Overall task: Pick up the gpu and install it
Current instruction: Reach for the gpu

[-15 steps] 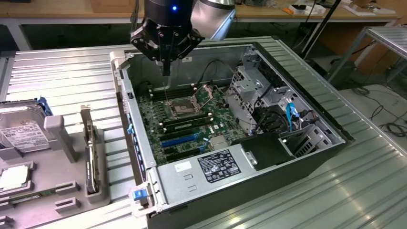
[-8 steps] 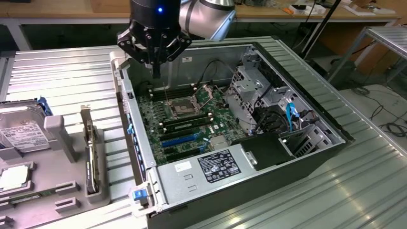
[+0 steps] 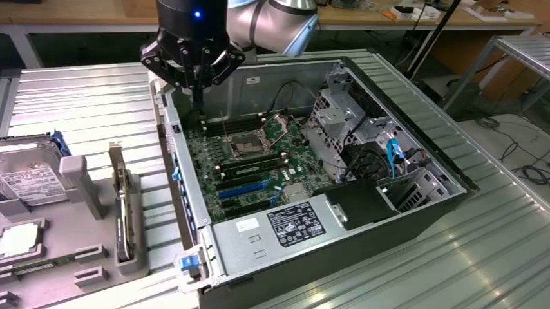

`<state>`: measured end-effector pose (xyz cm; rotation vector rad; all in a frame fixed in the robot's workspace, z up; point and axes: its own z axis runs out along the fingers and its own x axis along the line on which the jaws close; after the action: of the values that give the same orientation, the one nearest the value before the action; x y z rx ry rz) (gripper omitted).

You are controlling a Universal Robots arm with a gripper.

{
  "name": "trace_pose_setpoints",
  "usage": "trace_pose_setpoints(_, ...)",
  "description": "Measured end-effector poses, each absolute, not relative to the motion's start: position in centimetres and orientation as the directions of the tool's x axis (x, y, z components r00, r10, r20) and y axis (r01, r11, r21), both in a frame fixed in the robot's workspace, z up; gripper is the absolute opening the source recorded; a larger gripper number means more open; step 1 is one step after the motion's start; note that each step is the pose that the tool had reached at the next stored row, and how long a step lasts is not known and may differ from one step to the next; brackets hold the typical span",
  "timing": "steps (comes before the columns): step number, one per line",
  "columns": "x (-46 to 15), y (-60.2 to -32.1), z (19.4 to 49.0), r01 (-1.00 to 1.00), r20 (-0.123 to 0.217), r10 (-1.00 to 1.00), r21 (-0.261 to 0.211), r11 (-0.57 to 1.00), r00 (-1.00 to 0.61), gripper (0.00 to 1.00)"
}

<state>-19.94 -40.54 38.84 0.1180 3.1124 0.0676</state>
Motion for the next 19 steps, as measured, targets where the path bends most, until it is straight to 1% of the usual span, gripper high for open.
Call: trace_pose_setpoints(19,-24.0,-40.6,38.8,0.075,-0.024,0.076,0.044,0.996,-0.997,0.11)
